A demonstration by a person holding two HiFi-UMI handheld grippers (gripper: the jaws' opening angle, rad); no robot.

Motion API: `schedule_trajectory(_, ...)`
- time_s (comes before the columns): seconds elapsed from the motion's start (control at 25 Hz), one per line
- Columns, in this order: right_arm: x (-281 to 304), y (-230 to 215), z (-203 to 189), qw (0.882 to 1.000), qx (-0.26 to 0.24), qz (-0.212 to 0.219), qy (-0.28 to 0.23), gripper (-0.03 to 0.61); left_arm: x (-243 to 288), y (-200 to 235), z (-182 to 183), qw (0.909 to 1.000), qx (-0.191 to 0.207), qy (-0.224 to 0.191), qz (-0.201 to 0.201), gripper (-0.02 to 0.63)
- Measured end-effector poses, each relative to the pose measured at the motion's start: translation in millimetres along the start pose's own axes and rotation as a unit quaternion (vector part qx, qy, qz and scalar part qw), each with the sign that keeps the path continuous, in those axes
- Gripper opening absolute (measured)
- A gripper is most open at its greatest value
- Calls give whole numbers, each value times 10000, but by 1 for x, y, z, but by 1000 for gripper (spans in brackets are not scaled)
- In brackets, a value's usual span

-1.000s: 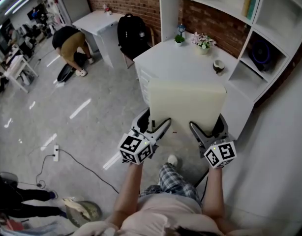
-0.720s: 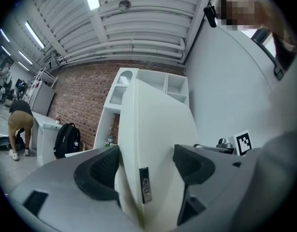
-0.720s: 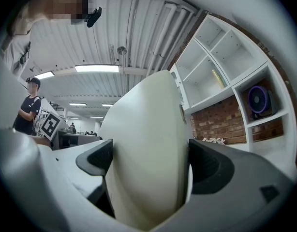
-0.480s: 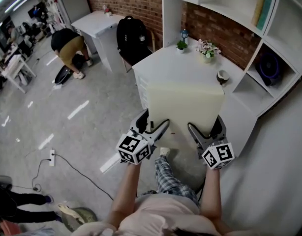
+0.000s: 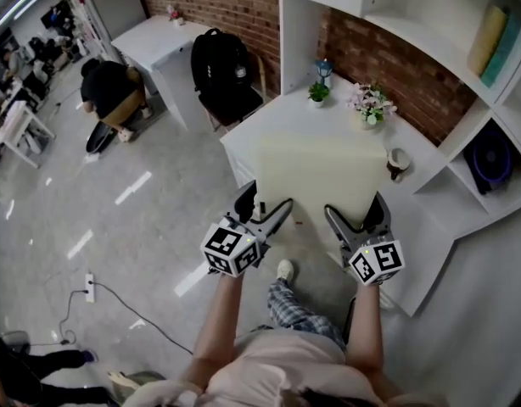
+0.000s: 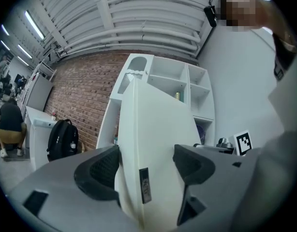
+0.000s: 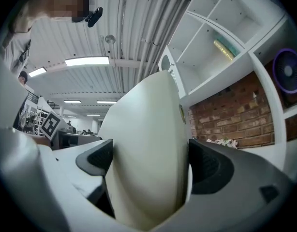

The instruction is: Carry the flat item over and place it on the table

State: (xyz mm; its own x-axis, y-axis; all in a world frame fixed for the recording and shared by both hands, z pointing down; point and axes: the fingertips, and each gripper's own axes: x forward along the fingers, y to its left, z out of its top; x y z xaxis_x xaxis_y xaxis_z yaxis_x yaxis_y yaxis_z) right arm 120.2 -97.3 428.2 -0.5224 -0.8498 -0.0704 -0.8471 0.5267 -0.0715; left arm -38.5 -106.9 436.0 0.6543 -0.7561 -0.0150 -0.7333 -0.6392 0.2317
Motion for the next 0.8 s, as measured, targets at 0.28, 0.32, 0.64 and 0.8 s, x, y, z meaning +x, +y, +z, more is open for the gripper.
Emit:
schedule_trajectory(0.28,108,-55,1,9998,68,116,121,497,82,80,20,9999,-55,75,138,345)
schedule_trajectory(0.32,120,-61,-1,9998,67,142,133,497,92,89,21,9998,-67,87,158,345)
schedule_trajectory(0.64,197,-106,-18,9990,283,192,300,497,153,151,21,9991,-160,245,319,346)
schedule_trajectory(0.8,215,-118,-21,9986,351,174,350,497,170,164,23,9987,-183,328,335,345)
